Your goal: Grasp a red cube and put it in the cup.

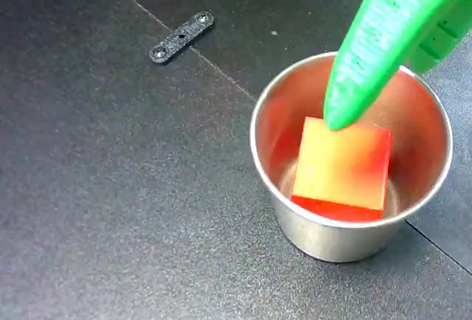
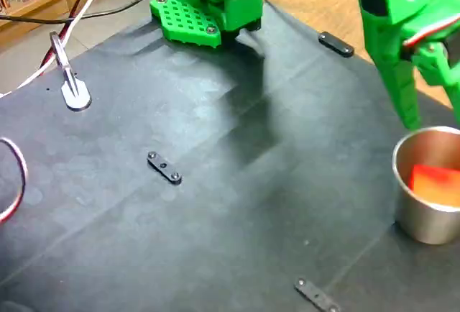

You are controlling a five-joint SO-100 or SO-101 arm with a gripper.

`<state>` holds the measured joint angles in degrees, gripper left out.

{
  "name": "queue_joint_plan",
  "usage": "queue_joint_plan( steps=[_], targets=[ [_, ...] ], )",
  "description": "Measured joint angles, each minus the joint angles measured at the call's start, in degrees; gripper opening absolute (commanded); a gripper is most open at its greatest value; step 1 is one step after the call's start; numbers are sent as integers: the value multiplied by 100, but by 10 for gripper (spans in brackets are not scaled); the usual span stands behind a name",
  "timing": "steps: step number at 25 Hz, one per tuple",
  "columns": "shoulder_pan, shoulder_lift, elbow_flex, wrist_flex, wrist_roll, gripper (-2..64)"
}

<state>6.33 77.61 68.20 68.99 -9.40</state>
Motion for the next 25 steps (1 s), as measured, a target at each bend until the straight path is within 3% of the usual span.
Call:
queue_joint_plan(
  steps=[5, 10, 19, 25],
  targets=[
    [0, 132, 0, 26, 26, 251],
    [-9, 1187, 0, 167, 26, 257],
    [-44, 3287, 0, 1872, 26, 259],
    [-44, 4456, 923, 2057, 193, 254]
  ],
)
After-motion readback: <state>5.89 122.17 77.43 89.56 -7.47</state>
